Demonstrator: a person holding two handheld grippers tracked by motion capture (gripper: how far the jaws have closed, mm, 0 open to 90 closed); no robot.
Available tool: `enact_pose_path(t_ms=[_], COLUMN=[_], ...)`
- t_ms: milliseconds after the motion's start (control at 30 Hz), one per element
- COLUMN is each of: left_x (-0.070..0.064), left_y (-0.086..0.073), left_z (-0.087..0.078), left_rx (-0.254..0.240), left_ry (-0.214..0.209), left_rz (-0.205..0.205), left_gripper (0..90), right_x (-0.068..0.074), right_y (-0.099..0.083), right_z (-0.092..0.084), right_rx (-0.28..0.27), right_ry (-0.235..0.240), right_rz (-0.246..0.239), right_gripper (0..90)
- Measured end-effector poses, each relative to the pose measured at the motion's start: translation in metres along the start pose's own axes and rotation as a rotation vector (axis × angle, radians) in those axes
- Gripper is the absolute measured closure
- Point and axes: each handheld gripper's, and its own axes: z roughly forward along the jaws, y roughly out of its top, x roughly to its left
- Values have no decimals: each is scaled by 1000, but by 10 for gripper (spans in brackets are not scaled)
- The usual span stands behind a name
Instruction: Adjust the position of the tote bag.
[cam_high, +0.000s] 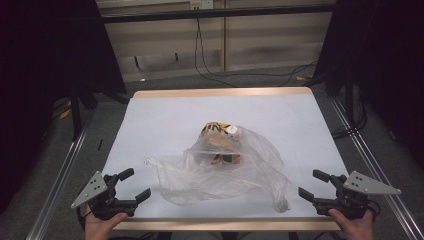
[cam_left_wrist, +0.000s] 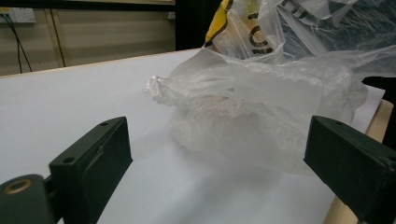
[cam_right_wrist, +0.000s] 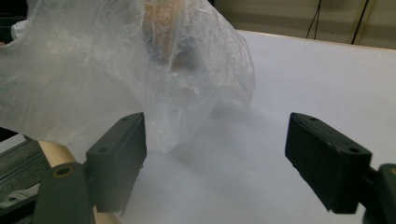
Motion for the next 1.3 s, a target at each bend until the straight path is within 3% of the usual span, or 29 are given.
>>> enact_pose_path(t_ms=[233, 267, 433, 600, 733, 933, 1000, 1167, 1300], left_x=[-2, -3, -1, -3, -5, -10, -12, -13, -17], left_y=[2, 2, 5, 16, 22, 36, 45, 53, 57], left_z=[-1, 0, 3, 7, 11, 24, 33, 49, 54], left_rx=[1, -11, 12, 2, -5, 14, 10, 27, 1], left_ry=[-7, -6, -6, -19, -35, -64, -73, -100, -126], left_rz=[3, -12, 5, 29, 18, 49, 70, 66, 64], left_gripper=[103, 103, 133, 161, 175, 209, 221, 280, 290], right_x=[10, 11, 19, 29, 35, 52, 56, 64, 71], right_y=[4, 4, 6, 6, 8, 20, 23, 28, 29], right_z=[-2, -2, -1, 0, -1, -2, -2, 1, -1], right_rx=[7, 12, 27, 49, 49, 36, 36, 42, 47], right_ry=[53, 62, 129, 162, 181, 239, 251, 275, 295], right_rz=[-22, -32, -44, -66, -73, -115, -132, -148, -163], right_gripper=[271, 288, 368, 408, 399, 367, 370, 388, 405])
